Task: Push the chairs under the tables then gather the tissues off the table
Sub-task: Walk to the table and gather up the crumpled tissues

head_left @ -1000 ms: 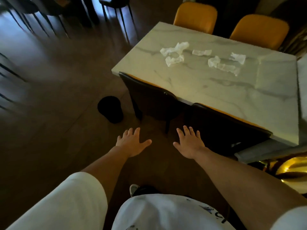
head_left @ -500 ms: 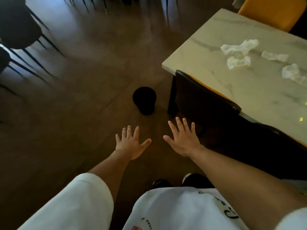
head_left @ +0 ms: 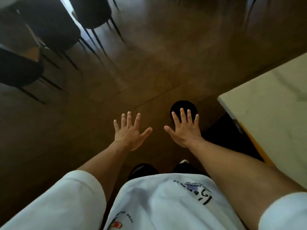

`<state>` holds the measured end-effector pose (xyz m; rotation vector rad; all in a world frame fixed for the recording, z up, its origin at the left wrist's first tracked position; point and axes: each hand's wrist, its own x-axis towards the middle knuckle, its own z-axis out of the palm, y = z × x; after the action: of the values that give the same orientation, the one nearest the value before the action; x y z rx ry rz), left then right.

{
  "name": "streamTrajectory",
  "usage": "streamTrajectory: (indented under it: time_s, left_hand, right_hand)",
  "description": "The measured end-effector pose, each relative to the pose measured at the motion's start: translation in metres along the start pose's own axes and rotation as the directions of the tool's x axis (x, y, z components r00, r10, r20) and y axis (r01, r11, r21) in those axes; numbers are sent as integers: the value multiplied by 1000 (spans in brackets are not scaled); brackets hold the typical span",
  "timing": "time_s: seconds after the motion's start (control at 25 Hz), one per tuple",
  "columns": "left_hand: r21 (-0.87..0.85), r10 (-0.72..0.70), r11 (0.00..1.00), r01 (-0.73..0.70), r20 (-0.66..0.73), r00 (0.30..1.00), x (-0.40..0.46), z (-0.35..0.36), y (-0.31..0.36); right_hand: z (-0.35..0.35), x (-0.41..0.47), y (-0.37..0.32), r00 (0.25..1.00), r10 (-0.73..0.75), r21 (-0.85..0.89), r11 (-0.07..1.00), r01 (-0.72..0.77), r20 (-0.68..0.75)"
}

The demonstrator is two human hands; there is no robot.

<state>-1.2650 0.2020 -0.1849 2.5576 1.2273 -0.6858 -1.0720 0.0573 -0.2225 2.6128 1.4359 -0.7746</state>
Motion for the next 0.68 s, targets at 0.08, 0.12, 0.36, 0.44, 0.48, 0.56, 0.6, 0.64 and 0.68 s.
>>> streamTrajectory:
  time_s: [0.08,0.12,0.36,0.44,0.48,0.56,0.6,0.64,0.68]
  left_hand:
    - [-10,-20,1000,20,-20,1000,20,-21,-1]
    - [-19,-30,999,29,-24,999,33,-30,-4]
    - [-47,-7,999,6,-22,1000,125,-55,-42]
    - [-60,11,998,-11,0,1000,165,-61,-64]
    - [-61,21,998,-20,12,1000,188,-66,-77]
    - [-55,48,997,-46,36,998,234,-79,-102]
    - [-60,64,996,-61,54,996,254,-88,-113]
    - [-63,84,995,-80,77,993,270,-95,-124]
    - [-58,104,993,-98,94,990,282,-101,-132]
  right_hand:
    - [-23,33,-5,999,-48,-29,998,48,-13]
    - [-32,50,-9,997,-77,-48,996,76,-16]
    - [-52,147,-37,992,-108,-118,986,115,59]
    - [-56,184,-48,994,-90,-130,987,98,61]
    - [-58,203,-56,996,-70,-128,989,77,60]
    - [-68,239,-72,999,-4,-119,993,10,51]
    - [-75,255,-82,998,30,-117,993,-24,56]
    - [-81,269,-92,996,62,-107,993,-54,67]
    - [-87,279,-101,994,89,-90,992,-83,70]
